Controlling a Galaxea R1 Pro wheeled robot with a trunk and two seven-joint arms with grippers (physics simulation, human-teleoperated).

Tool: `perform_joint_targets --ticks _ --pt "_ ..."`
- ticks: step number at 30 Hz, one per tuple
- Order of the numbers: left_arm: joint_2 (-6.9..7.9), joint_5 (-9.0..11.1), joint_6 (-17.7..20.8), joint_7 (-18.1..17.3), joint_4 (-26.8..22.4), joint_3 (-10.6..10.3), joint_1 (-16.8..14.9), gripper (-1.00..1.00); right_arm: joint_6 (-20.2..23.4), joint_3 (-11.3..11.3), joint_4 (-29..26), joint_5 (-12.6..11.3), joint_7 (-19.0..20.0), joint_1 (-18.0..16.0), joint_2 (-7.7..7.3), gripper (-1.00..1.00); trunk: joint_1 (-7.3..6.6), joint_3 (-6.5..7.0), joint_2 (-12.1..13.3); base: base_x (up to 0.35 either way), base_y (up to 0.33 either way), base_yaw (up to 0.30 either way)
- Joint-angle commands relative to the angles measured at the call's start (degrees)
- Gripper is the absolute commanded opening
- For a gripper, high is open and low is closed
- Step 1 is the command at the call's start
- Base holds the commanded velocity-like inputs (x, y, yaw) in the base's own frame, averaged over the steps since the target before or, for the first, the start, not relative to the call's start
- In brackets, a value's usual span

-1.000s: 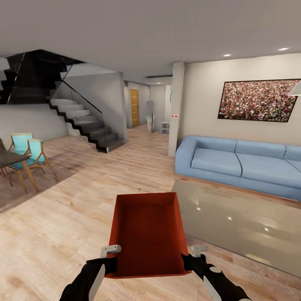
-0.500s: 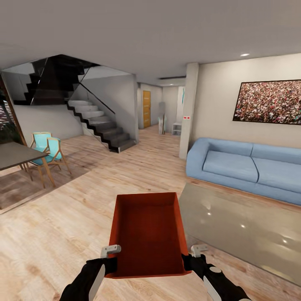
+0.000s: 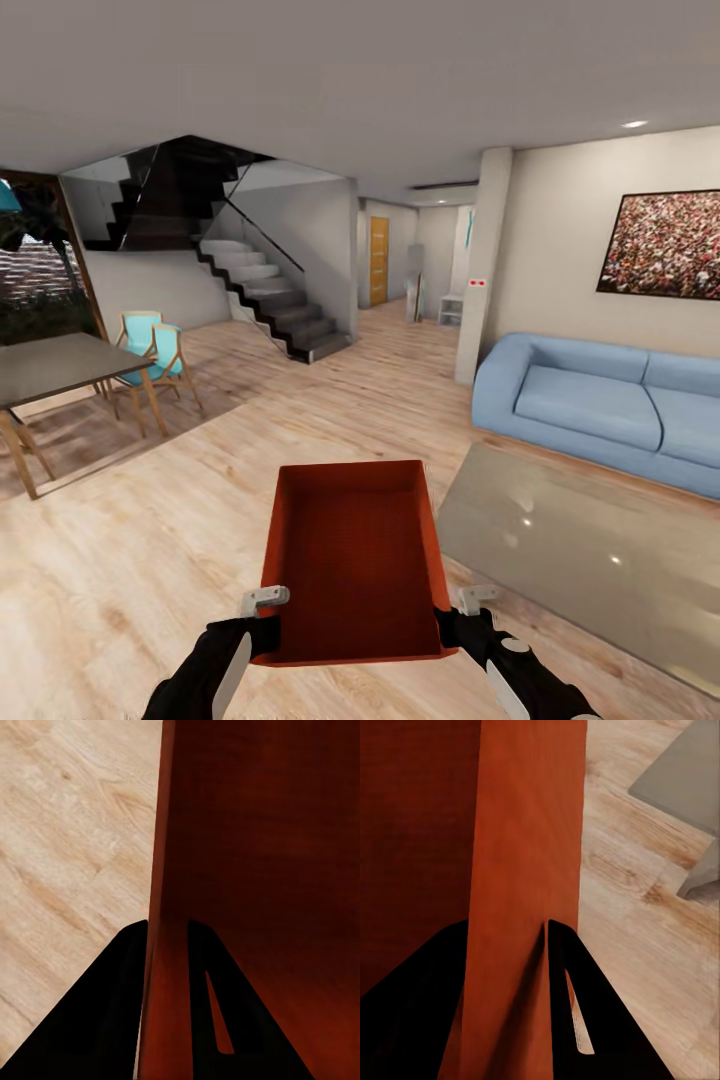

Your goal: Move the two storage containers from the living room to the garage. In the garage, place one container on the floor and stack the other container on top of it (either order is fine).

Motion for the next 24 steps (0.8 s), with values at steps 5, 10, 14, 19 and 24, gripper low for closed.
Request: perform_joint_targets --ticks 5,10,14,19,24 --pt "-0.02 -2.13 -2.19 1.39 -0.22 0.43 -0.06 -1.00 -0.09 0.28 0.03 -0.79 0.21 -0.03 -0.09 -1.00 0.03 -0.12 -0.11 0.000 0.000 0.298" --pt "-0.02 -2.13 -2.17 1.39 -0.22 0.43 -0.06 -1.00 -0.12 0.27 0.03 -0.79 0.21 -0.03 -0.09 -1.00 0.03 -0.20 -0.11 0.000 0.000 0.278" --pt "-0.02 -2.13 -2.18 1.39 -0.21 0.43 -0.06 -1.00 -0.09 0.27 0.03 -0.79 0.21 -0.03 -0.09 -1.00 0.03 -0.45 -0.11 0.000 0.000 0.187" --pt "0.04 -2.13 -2.24 1.39 -0.22 0.49 -0.06 -1.00 -0.14 0.27 0.03 -0.79 0.21 -0.03 -0.09 -1.00 0.03 -0.68 -0.11 0.003 0.001 0.108" --pt "0.07 -2.14 -2.21 1.39 -0.23 0.50 -0.06 -1.00 -0.15 0.27 0.03 -0.79 0.21 -0.03 -0.09 -1.00 0.03 -0.69 -0.11 0.228 0.064 0.008"
